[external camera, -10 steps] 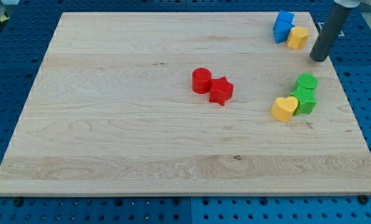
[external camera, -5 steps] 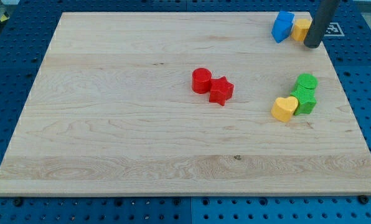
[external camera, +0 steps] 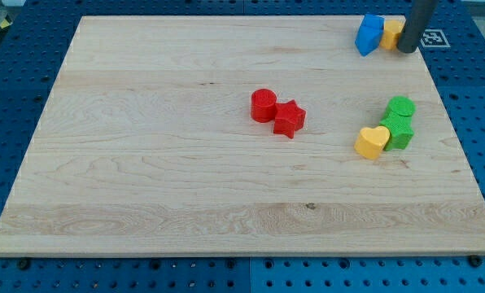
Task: Push the yellow hexagon to the top right
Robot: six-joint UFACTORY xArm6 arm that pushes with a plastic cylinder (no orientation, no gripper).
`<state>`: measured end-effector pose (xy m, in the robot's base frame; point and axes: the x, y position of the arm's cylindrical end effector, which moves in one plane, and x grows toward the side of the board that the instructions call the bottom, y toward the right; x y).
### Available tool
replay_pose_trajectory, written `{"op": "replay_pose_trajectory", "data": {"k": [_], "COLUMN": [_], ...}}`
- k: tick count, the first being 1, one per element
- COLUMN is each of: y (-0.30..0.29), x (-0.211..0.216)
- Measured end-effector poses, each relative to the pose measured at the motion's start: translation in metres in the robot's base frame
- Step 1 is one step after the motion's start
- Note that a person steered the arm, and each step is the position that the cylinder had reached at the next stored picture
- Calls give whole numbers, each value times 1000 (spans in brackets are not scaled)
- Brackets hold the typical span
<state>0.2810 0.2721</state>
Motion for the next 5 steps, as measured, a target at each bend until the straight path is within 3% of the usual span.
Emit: {"op": "replay_pose_trajectory", "data": {"k": [4,5], "y": [23,49], "x": [-17,28]}}
